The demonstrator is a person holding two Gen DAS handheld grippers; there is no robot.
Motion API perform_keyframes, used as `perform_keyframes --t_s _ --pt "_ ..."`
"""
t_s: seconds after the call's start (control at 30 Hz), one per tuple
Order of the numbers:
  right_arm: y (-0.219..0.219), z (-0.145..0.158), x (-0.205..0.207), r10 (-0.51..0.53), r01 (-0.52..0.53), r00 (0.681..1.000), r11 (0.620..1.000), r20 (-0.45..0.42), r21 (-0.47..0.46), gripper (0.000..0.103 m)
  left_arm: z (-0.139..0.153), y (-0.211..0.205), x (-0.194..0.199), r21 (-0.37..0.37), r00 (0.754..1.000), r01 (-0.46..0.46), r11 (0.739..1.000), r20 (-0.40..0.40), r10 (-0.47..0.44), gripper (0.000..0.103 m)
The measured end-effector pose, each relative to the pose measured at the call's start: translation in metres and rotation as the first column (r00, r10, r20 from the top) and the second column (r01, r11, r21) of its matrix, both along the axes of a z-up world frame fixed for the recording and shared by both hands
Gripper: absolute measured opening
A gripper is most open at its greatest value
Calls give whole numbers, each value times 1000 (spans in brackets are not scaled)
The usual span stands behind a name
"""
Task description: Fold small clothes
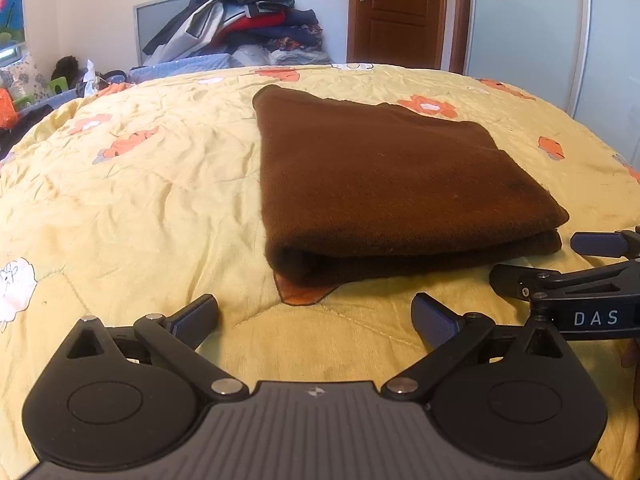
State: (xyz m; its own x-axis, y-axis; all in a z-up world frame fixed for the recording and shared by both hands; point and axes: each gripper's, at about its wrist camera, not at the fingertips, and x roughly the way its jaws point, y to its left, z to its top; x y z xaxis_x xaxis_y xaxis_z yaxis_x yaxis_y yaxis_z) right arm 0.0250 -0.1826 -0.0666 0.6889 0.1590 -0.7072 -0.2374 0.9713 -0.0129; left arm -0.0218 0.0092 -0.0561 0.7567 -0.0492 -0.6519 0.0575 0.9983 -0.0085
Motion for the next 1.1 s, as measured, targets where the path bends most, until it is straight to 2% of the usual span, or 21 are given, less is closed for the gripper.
perform_keyframes --t_s 1.1 --pt "-3 -1 -4 -11 11 1000 1000 5 2 103 -1 4 -1 -1 1000 17 1000 -5 -17 103"
